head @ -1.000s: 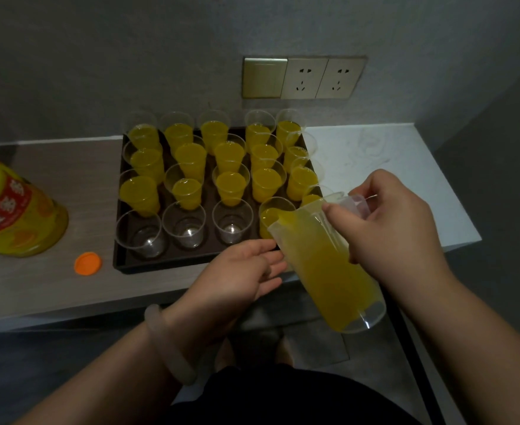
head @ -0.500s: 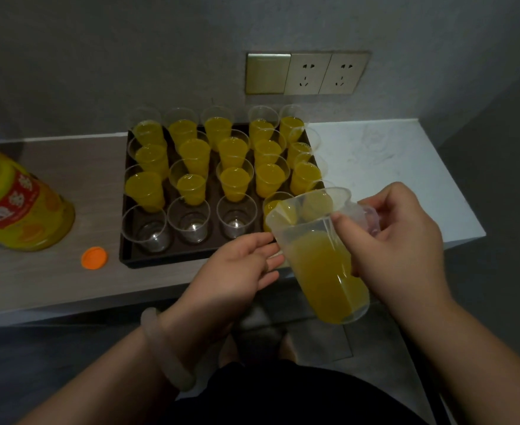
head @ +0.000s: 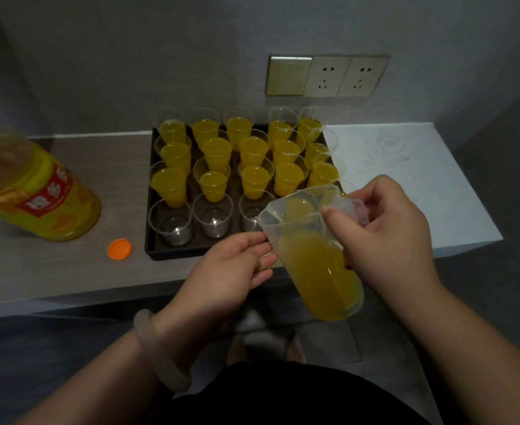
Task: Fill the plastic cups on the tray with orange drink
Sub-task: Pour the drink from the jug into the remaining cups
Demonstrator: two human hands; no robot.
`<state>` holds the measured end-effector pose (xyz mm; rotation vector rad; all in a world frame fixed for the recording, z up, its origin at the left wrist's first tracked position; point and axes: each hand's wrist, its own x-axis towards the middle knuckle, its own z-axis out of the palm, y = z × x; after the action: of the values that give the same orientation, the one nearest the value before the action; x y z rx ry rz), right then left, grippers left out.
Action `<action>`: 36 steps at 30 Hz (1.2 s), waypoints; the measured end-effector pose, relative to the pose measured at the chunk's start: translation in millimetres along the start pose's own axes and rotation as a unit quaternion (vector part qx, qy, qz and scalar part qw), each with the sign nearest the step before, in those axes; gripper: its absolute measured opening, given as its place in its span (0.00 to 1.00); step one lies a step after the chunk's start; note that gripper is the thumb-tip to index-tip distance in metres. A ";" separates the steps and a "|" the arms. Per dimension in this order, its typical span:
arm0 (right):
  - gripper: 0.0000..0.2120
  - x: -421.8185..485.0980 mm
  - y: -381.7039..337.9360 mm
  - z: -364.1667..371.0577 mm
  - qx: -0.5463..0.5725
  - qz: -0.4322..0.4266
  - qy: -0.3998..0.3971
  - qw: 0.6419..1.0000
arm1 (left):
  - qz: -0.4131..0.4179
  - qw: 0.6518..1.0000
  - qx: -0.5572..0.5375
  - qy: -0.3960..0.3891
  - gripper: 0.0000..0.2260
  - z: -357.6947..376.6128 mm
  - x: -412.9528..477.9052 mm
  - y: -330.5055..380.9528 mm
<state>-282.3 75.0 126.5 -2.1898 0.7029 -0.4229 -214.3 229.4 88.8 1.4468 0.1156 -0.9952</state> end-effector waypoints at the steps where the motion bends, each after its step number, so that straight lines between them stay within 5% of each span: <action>1: 0.11 1.0 -2.6 1.9 -0.003 -0.002 -0.007 1.000 | -0.004 1.000 -0.005 0.000 0.21 -2.4 -0.8 1.1; 36: 0.13 19.8 -30.5 25.1 -0.094 -0.005 -0.018 0.995 | -0.078 0.993 -0.082 -0.036 0.24 -28.7 10.2 11.7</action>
<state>-243.4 94.1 135.2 -2.3729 0.7377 -0.3319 -186.7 246.7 86.0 1.2636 0.2551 -1.1373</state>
